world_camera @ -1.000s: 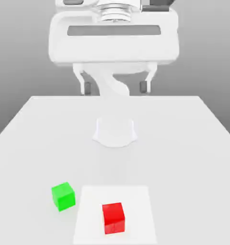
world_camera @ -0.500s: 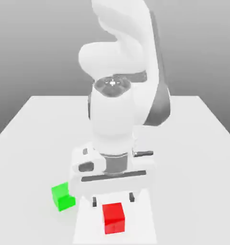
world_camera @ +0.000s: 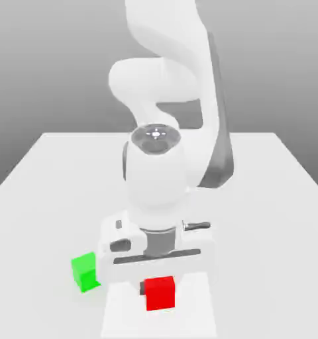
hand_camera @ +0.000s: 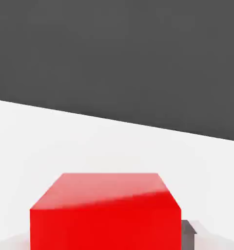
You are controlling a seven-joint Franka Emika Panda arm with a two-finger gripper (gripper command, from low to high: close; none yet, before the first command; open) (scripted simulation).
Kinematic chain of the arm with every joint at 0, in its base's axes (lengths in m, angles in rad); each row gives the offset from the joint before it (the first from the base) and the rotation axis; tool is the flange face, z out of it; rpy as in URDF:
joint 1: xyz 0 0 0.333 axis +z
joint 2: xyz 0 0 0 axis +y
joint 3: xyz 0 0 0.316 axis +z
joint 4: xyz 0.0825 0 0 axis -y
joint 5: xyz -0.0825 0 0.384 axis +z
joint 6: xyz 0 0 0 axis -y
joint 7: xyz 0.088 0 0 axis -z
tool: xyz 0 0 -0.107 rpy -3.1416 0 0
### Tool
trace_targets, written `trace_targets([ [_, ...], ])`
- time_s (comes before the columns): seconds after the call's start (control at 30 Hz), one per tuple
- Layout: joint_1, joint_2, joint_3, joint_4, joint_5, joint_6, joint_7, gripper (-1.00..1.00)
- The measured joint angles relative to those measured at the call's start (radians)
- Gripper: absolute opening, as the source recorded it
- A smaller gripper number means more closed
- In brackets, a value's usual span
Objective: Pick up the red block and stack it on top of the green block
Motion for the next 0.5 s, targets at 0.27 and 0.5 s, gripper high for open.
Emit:
trace_targets([
  [0.27, -0.143, -0.155, -0.097, -0.105, -0.062, -0.045, 0.313, -1.00],
  [0.5, -0.235, -0.221, -0.137, -0.184, -0.047, -0.034, 0.510, -1.00],
])
